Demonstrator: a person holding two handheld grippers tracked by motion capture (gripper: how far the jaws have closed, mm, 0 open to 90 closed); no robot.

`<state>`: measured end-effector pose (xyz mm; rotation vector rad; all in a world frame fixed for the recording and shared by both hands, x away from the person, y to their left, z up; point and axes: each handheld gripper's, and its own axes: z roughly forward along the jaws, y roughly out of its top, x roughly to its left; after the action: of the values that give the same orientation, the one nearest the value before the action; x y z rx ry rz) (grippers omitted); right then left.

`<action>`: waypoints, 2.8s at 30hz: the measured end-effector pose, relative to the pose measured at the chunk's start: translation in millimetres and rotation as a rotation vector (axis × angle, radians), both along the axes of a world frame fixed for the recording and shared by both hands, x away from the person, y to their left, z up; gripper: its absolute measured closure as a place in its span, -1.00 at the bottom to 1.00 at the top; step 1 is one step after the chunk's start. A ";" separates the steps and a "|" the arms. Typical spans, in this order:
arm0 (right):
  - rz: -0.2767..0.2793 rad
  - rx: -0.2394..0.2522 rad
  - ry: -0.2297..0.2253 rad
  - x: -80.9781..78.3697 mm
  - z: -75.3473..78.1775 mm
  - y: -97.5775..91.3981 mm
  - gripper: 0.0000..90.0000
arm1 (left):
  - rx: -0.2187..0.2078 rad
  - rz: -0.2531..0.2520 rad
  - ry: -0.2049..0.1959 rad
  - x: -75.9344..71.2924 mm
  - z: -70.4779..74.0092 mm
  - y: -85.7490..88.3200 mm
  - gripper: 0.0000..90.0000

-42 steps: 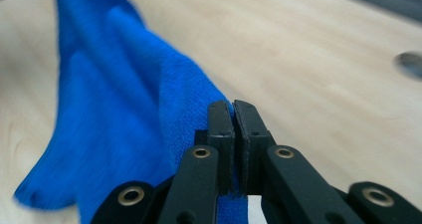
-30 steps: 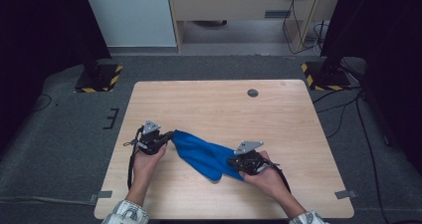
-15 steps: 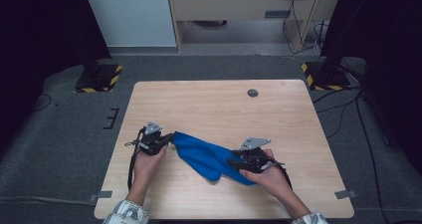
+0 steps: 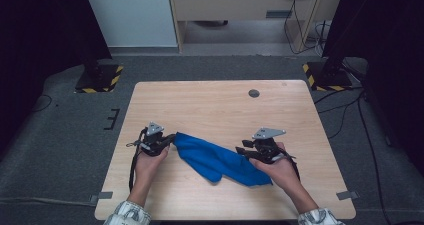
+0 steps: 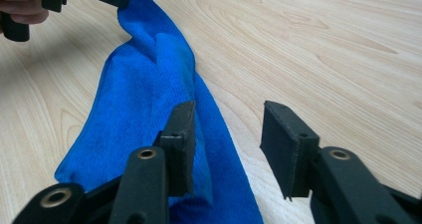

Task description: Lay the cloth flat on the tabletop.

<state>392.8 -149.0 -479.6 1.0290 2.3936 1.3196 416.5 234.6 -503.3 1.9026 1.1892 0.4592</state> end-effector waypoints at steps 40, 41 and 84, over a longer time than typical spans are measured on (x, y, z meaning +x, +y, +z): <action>0.051 -0.068 0.001 5.2 -18.3 -0.7 0.98 | -0.010 -0.006 -0.006 0.0 2.0 -3.2 0.99; 0.044 -0.065 -0.009 7.0 -15.4 -1.3 0.98 | -0.011 -0.005 -0.008 -0.1 2.2 -3.4 0.99; -0.039 -0.085 -0.064 26.8 4.3 -27.0 0.98 | 0.045 -0.023 0.089 35.6 -19.7 -13.7 0.99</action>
<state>419.6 -176.0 -475.3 0.9900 2.3495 1.2076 452.2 220.8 -523.1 1.9916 1.2223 0.3949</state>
